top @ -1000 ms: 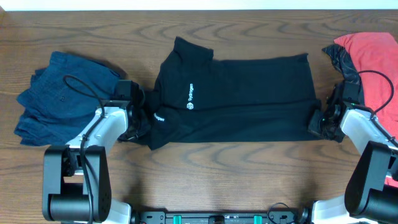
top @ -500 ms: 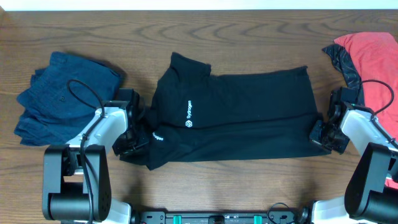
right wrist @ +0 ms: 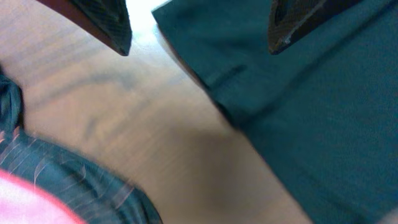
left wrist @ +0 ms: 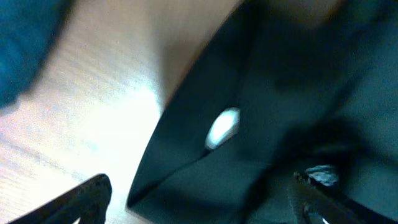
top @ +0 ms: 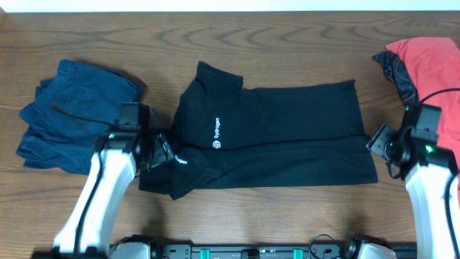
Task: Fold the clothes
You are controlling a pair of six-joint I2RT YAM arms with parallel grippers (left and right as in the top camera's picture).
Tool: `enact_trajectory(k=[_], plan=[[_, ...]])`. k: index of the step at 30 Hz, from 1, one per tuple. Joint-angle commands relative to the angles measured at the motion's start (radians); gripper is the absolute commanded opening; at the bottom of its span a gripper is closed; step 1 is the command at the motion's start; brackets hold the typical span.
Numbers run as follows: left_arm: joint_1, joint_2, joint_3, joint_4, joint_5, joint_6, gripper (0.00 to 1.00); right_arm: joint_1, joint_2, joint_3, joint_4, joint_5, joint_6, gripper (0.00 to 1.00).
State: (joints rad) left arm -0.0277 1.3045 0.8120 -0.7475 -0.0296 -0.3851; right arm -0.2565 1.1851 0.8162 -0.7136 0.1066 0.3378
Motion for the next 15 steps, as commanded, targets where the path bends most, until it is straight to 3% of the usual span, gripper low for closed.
enact_trajectory(k=[1,7,15], plan=[[0.005,-0.089,0.023,0.089,0.050,0.032,0.93,0.000,-0.079,0.003,0.023,-0.101,-0.059,0.70],[0.003,-0.032,0.099,0.348,0.307,0.063,0.86,0.002,-0.115,0.003,0.044,-0.170,-0.059,0.67],[-0.043,0.399,0.547,0.237,0.385,0.131,0.86,0.003,-0.113,0.003,0.040,-0.190,-0.060,0.65]])
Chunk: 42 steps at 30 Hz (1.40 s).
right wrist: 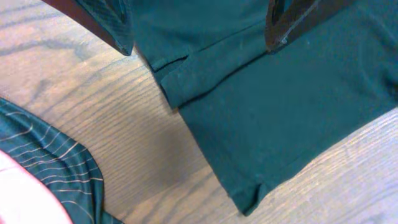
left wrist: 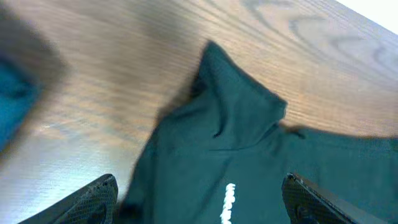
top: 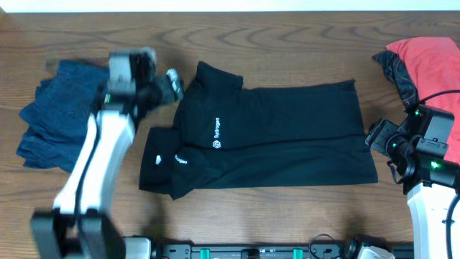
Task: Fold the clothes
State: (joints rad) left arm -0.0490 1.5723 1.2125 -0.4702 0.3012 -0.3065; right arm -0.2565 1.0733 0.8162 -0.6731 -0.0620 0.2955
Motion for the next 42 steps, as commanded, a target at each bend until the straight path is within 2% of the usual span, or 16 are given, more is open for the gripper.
enact_trajectory(k=[1,7,12,18,28,30,36,41,42], plan=[[-0.028,0.186,0.208,-0.063,0.054,0.057,0.86,0.003,-0.002,0.003,0.000,-0.022,-0.017,0.65],[-0.049,0.494,0.563,-0.151,0.054,0.096,0.85,0.003,-0.002,0.003,-0.003,-0.021,-0.021,0.64],[-0.048,0.668,0.705,-0.143,0.054,0.096,0.85,0.003,-0.002,0.003,-0.003,-0.021,-0.035,0.63],[-0.054,0.763,0.714,-0.109,0.055,0.096,0.85,0.003,-0.002,0.003,0.000,-0.021,-0.035,0.61],[-0.101,0.828,0.711,-0.112,0.054,0.096,0.85,0.003,-0.002,0.003,0.001,-0.021,-0.034,0.60],[-0.111,0.829,0.706,-0.112,0.053,0.097,0.82,0.003,-0.002,0.003,0.000,-0.021,-0.034,0.60],[-0.121,0.829,0.706,-0.113,0.045,0.096,0.58,0.003,-0.002,0.003,0.000,-0.021,-0.034,0.59],[-0.121,0.829,0.706,-0.126,-0.055,0.096,0.59,0.003,-0.002,0.003,-0.001,-0.021,-0.035,0.59],[-0.121,0.829,0.706,-0.134,-0.084,0.096,0.63,0.003,-0.002,0.003,0.000,-0.021,-0.035,0.59]])
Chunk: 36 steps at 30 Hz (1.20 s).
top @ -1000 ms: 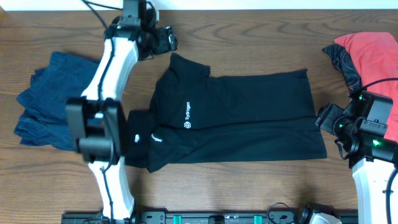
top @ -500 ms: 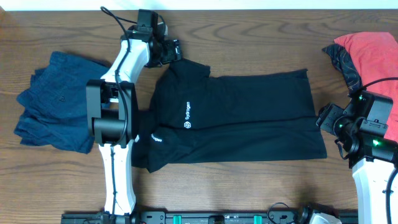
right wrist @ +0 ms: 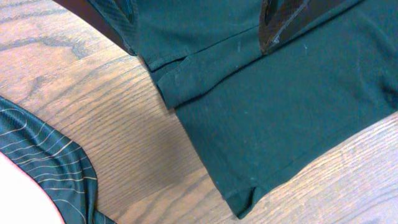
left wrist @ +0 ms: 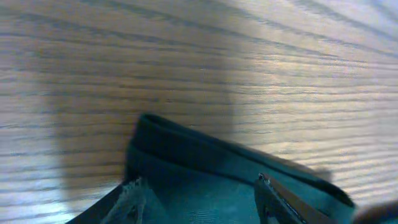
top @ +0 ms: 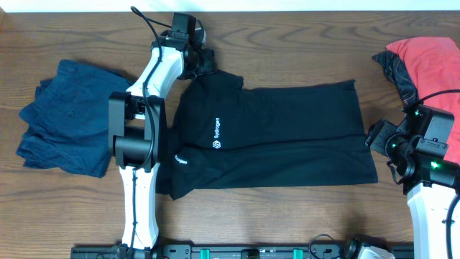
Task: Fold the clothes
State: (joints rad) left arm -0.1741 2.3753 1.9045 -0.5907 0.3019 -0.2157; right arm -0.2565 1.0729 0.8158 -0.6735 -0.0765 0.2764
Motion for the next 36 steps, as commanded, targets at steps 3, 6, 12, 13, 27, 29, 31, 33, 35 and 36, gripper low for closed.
enact_trajectory(k=[3,6,12,13,27,29,31,33,35,36], plan=[[0.004,0.026,0.014,-0.031,-0.114,0.006,0.65,0.003,-0.001,0.003,0.003,-0.006,-0.016,0.59],[0.004,0.031,0.013,-0.031,-0.112,0.005,0.65,0.003,-0.001,0.003,0.005,-0.007,-0.015,0.58],[-0.011,0.056,0.001,-0.034,-0.111,0.006,0.60,0.003,-0.001,0.003,0.005,-0.007,-0.015,0.57],[-0.015,0.058,-0.002,-0.035,-0.110,0.006,0.52,0.003,-0.001,0.003,0.005,-0.007,-0.015,0.56],[-0.017,-0.016,0.006,-0.052,-0.100,0.024,0.06,0.003,0.119,0.003,0.234,-0.082,-0.071,0.56],[-0.017,-0.045,0.006,-0.053,-0.084,0.025,0.06,0.003,0.185,0.003,0.324,-0.127,-0.089,0.57],[-0.017,-0.075,0.006,-0.052,-0.047,0.024,0.06,0.003,0.262,0.003,0.425,-0.139,-0.088,0.59],[-0.016,-0.104,0.006,-0.053,-0.026,0.024,0.06,0.005,0.351,0.011,0.528,-0.142,-0.093,0.59],[-0.016,-0.124,0.006,-0.057,-0.021,0.024,0.06,0.016,0.448,0.039,0.604,-0.141,-0.129,0.59],[-0.016,-0.135,0.006,-0.061,-0.021,0.023,0.06,0.024,0.505,0.062,0.636,-0.139,-0.156,0.61]])
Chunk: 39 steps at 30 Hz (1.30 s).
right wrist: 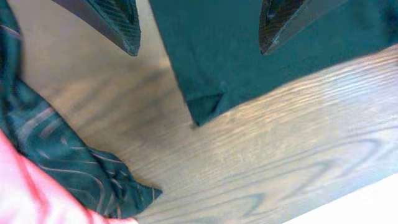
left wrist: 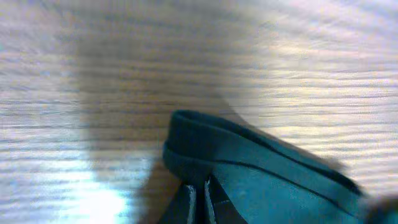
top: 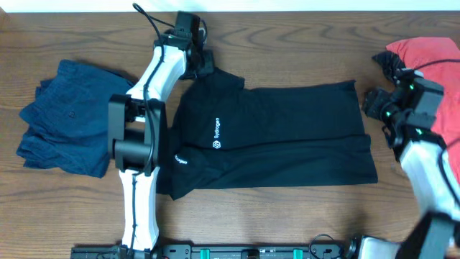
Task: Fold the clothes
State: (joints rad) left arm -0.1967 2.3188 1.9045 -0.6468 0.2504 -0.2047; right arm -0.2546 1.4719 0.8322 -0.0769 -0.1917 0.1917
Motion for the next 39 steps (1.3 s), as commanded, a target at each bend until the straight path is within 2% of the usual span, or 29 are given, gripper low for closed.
enact_trajectory(k=[1,4,10,14,17,18,19,21,22,28,33,39], plan=[[0.006,-0.086,0.006,-0.013,0.030,0.012,0.06,0.031,0.156,0.071,0.061,-0.021,-0.093,0.63],[0.006,-0.099,0.006,-0.035,0.030,0.009,0.06,0.064,0.315,0.175,0.076,0.008,-0.158,0.65],[0.006,-0.099,0.005,-0.077,0.025,0.010,0.06,0.106,0.567,0.385,0.031,0.045,-0.150,0.66],[0.006,-0.099,0.004,-0.079,0.024,0.010,0.06,0.116,0.638,0.441,0.027,0.045,-0.132,0.64],[0.006,-0.099,0.004,-0.079,0.021,0.010,0.06,0.117,0.654,0.443,0.026,0.047,-0.132,0.57],[0.006,-0.099,0.004,-0.079,0.018,0.010,0.06,0.117,0.655,0.443,0.022,0.055,-0.132,0.50],[0.006,-0.099,0.004,-0.079,0.018,0.010,0.06,0.117,0.655,0.443,0.018,0.064,-0.132,0.38],[0.006,-0.099,0.004,-0.079,0.018,0.010,0.07,0.117,0.655,0.443,0.007,0.091,-0.119,0.08],[0.007,-0.099,0.004,-0.079,0.018,0.010,0.06,0.117,0.655,0.443,0.004,0.099,-0.113,0.01],[0.016,-0.099,0.004,-0.122,0.018,0.010,0.06,0.115,0.637,0.444,-0.039,0.154,-0.069,0.01],[0.039,-0.113,0.004,-0.193,0.019,0.010,0.06,0.102,0.550,0.449,-0.095,0.168,-0.057,0.01],[0.081,-0.180,0.004,-0.294,0.079,0.009,0.06,0.074,0.396,0.452,-0.294,0.197,-0.058,0.01]])
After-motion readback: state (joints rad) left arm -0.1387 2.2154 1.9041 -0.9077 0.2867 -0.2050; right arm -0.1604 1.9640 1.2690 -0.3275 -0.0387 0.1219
